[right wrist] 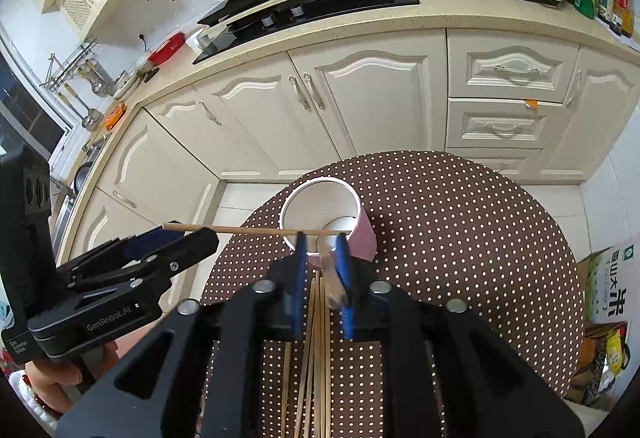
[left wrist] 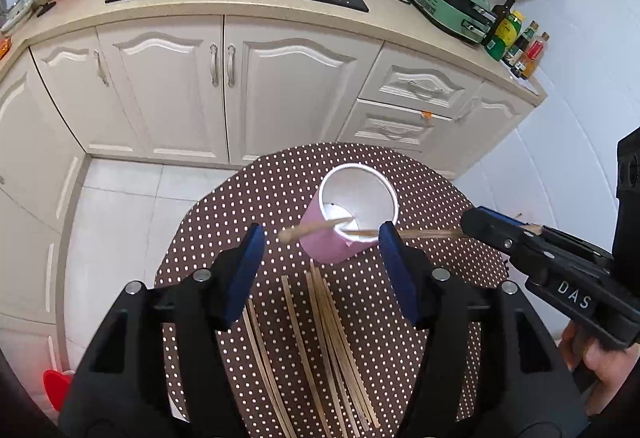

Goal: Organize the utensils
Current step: 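Open the left gripper to drop its chopstick into the cup while the right gripper releases its own, then lower the left gripper onto another chopstick and close it while the right gripper grasps one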

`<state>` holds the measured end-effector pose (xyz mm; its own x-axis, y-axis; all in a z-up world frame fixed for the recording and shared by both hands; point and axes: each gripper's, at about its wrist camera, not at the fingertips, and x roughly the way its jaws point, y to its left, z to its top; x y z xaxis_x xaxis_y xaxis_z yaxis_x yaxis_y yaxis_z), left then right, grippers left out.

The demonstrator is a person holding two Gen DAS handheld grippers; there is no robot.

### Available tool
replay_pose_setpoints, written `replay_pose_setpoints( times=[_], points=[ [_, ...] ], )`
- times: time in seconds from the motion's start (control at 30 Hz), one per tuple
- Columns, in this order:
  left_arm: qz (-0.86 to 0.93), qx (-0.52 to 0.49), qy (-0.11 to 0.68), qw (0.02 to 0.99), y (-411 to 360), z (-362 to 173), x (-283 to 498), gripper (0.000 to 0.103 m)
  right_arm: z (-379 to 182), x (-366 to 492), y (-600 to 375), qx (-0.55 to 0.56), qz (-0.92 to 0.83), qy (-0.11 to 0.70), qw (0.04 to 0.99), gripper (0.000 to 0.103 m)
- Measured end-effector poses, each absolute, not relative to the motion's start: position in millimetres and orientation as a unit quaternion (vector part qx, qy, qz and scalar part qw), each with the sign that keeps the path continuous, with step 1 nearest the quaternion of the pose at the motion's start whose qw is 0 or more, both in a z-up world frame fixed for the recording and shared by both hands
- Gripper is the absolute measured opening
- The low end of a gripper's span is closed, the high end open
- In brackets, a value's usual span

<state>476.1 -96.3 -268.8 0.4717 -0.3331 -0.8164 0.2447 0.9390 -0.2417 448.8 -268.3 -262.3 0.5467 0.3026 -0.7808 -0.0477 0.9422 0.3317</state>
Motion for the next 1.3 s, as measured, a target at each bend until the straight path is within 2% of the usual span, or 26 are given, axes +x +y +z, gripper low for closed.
replay_pose_setpoints(
  times=[0.13, 0.23, 0.57, 1.0, 1.3],
  points=[
    [-0.159, -0.053, 0.489, 0.856, -83, -270, 469, 0.059, -260, 441, -268, 0.137, 0.093, 0.461, 0.872, 0.03],
    [-0.15, -0.055, 0.493, 0.855, -72, -273, 462, 0.06, -260, 434, -266, 0.136, 0.09, 0.461, 0.872, 0.033],
    [-0.108, -0.07, 0.541, 0.831, -24, -319, 440, 0.061, -290, 405, -261, 0.135, 0.084, 0.492, 0.856, 0.034],
    [-0.091, -0.043, 0.617, 0.781, -34, -401, 436, 0.061, -355, 401, -241, 0.108, 0.098, 0.557, 0.818, 0.034],
    [-0.073, -0.029, 0.646, 0.759, -35, -440, 447, 0.061, -392, 411, -226, 0.086, 0.117, 0.589, 0.795, 0.034]
  ],
)
